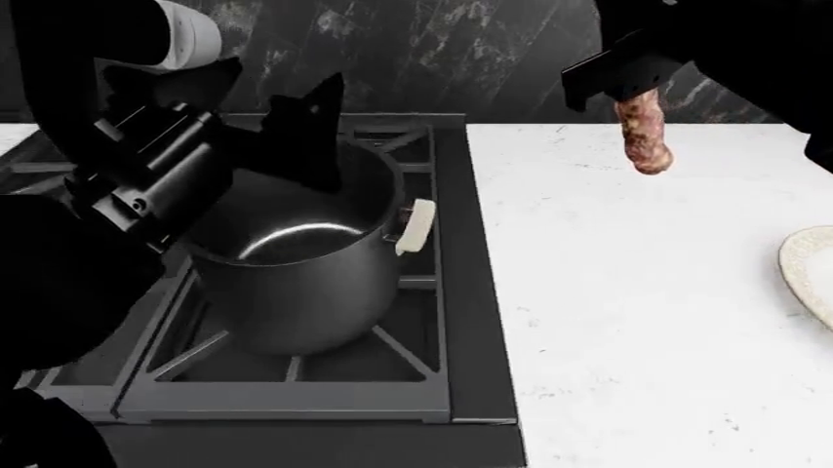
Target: Frozen meat rests on a plate on the counter. Retrieve the meat and place it in a pot on a burner. Then turn the burner on.
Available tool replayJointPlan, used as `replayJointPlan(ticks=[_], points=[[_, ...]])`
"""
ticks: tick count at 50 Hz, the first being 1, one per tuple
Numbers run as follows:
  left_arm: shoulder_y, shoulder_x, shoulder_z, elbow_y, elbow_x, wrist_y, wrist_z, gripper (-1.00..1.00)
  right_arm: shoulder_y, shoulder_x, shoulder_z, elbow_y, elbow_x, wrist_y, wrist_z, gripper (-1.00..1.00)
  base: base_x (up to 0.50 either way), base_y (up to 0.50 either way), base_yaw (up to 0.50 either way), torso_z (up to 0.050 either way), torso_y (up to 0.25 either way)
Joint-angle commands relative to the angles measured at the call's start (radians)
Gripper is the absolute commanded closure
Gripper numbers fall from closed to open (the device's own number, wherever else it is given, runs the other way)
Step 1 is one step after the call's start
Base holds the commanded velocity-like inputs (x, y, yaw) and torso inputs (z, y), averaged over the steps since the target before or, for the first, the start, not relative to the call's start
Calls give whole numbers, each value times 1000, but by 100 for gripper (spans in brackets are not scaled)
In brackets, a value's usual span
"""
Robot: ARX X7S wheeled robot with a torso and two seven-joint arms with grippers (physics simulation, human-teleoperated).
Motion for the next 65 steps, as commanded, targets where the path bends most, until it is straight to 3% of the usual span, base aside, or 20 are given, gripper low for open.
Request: replayJointPlan(ticks=[1,30,65], points=[[-3,-7,-1,2,-22,7,-18,-100,14,-5,10,-11,-20,-9,-1,100,0,500,0,0,0],[13,-30,17,-2,-41,41,-27,-100,-17,-13,62,-16,-10,-102,-9,100,0,468,0,0,0],[44,-53,74,-43,23,113,11,-100,-316,-160,68,209,-367,-539,-360,100,0,0,0,0,0]])
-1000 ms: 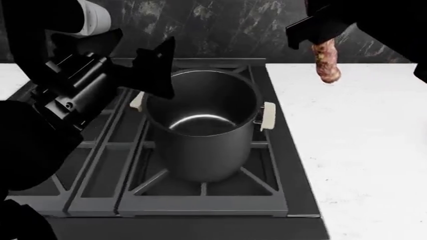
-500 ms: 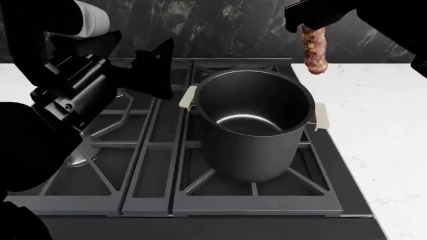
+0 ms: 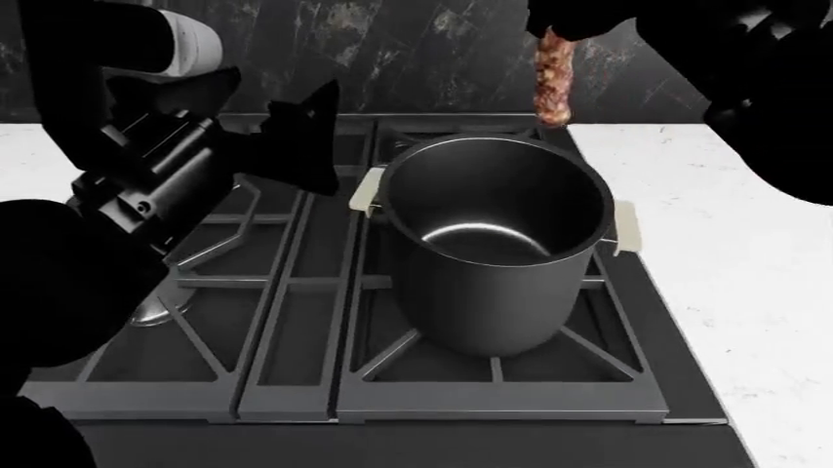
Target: Frozen meat rests on a plate on the counter. Retrieve the meat and place it in a pot on a burner. Then turn the burner on.
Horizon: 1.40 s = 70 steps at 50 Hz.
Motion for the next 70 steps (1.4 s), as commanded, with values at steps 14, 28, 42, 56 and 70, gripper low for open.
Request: replayJointPlan(ticks=[14,28,42,56,70], points=[[6,-12,29,-28,26,37,18,-100,-169,-80,-7,144,-109,-180,-165,100,0,0,0,0,1],[0,-18,25,-36,18,47,12,-100,-221,-105,-24,181,-98,-191,-192,100,0,0,0,0,0],[-1,-22,30,-50,21,60,9,-100,-250,-108,-34,195,-89,-189,-204,100,0,0,0,0,1],[-3,-27,34,-55,14,67,6,-100,-278,-89,-30,152,-61,-177,-180,100,0,0,0,0,0],[4,-31,45,-55,14,77,8,-100,-284,-77,-29,127,-59,-173,-163,100,0,0,0,0,1]])
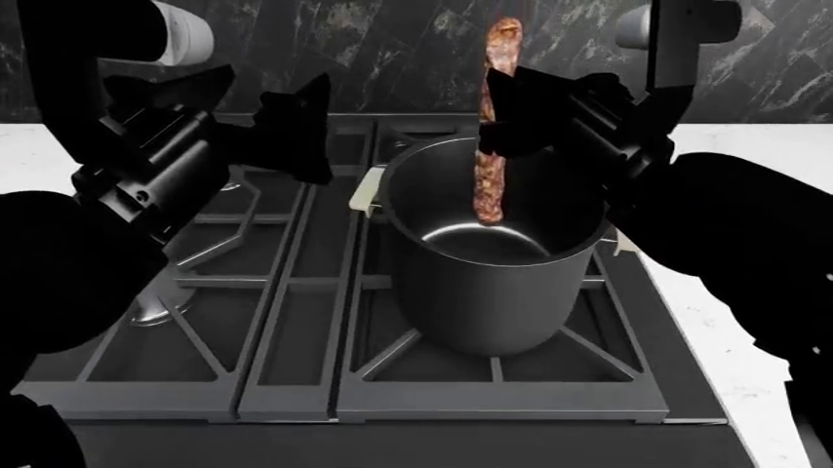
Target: Frozen meat rests on a plate on the counter. Retrieve the meat and place it in a pot on a burner. Then turn the burner on.
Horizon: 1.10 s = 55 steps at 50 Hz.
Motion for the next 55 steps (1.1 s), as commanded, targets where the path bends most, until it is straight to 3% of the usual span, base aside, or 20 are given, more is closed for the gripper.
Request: replayJointPlan(ticks=[1,2,3,30,44,55], points=[[2,-3,10,-5,2,9,3,-100,-1,9,8,-21,-10,2,5,100,0,0,0,0,0],[1,-3,10,-6,0,9,2,-100,0,10,8,-23,-10,3,3,100,0,0,0,0,0],[1,-2,11,-8,-3,7,2,-100,1,11,7,-24,-11,3,4,-100,0,0,0,0,0],[-3,-10,18,-28,-8,28,6,-100,54,42,6,-105,-4,40,23,-100,0,0,0,0,0],[4,-23,11,-7,-13,41,-2,-100,114,134,12,-296,151,210,252,-100,0,0,0,0,0],[27,-34,-11,7,-44,44,-12,-100,74,184,46,-419,210,206,402,-100,-17,0,0,0,0]])
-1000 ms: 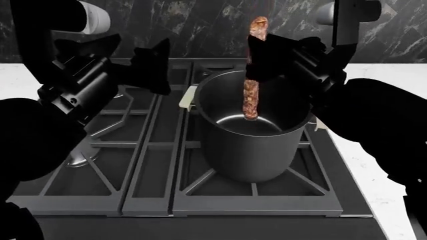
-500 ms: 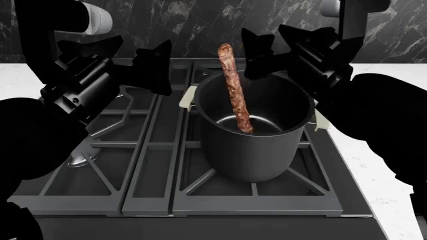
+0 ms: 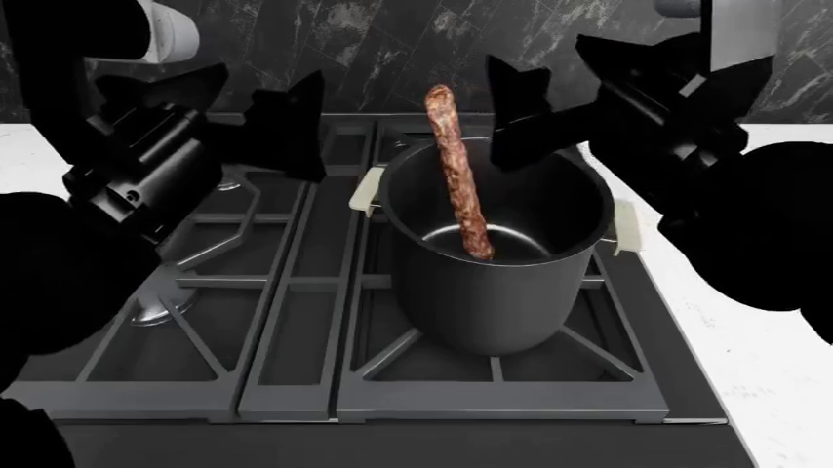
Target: Frozen meat rests on a plate on the counter. Retrieve the meat and place it in a pot on a burner. Then turn the burner on.
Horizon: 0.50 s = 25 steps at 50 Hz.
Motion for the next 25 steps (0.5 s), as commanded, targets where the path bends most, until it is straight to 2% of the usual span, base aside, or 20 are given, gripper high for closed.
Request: replayJointPlan(ticks=[1,25], points=[[18,-11,-19,17,-26,4,-13,-100,-24,50,27,-122,70,20,142,-100,-500,0,0,0,0],[49,-10,-12,9,-17,33,-11,-100,-123,72,64,-234,56,-55,225,-100,-500,0,0,0,0]])
